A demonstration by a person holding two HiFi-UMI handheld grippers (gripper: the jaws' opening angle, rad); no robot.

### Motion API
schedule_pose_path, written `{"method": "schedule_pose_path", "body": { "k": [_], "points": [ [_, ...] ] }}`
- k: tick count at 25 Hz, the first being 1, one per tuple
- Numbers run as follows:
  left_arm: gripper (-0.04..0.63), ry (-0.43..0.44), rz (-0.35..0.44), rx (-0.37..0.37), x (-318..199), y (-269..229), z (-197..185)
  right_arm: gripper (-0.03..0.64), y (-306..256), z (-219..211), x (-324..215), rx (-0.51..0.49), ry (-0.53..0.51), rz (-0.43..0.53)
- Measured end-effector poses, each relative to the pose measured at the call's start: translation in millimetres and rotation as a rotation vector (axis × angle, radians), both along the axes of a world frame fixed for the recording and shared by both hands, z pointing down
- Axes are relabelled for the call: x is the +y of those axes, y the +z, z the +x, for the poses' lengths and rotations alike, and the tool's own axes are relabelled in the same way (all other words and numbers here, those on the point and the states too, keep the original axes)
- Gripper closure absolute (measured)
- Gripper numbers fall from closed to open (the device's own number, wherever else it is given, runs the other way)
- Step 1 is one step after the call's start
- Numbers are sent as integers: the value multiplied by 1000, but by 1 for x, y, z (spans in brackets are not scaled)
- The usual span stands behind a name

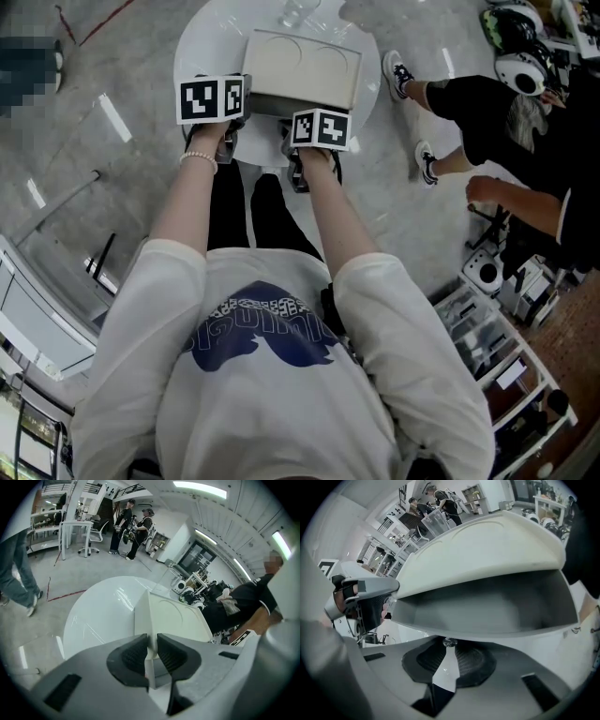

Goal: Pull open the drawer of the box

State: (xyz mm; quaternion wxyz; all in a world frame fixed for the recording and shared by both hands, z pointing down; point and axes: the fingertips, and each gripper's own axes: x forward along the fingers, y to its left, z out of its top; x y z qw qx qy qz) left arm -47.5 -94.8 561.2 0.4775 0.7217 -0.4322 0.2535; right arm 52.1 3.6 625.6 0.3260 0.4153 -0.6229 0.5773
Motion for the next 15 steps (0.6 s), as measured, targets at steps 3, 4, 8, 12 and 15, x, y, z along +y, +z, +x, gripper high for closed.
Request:
{"method": "schedule_pose_path", "body": {
  "k": [3, 4, 8, 12, 15],
  "points": [
    [522, -2, 0, 0, 0, 0, -1, 563, 0, -1, 5, 1, -1, 0],
    [522, -2, -1, 0, 0, 1, -1, 563, 0, -1, 6, 0, -1, 0],
    [522, -2, 3, 2, -1, 0, -1, 563, 0, -1, 9, 2, -3, 0],
    [522, -7, 1, 3, -1, 0, -1, 563, 1, -3, 13, 2, -6, -3],
    [522, -7, -2, 4, 0, 1, -1, 563, 1, -4, 17, 0, -6, -3]
  ]
}}
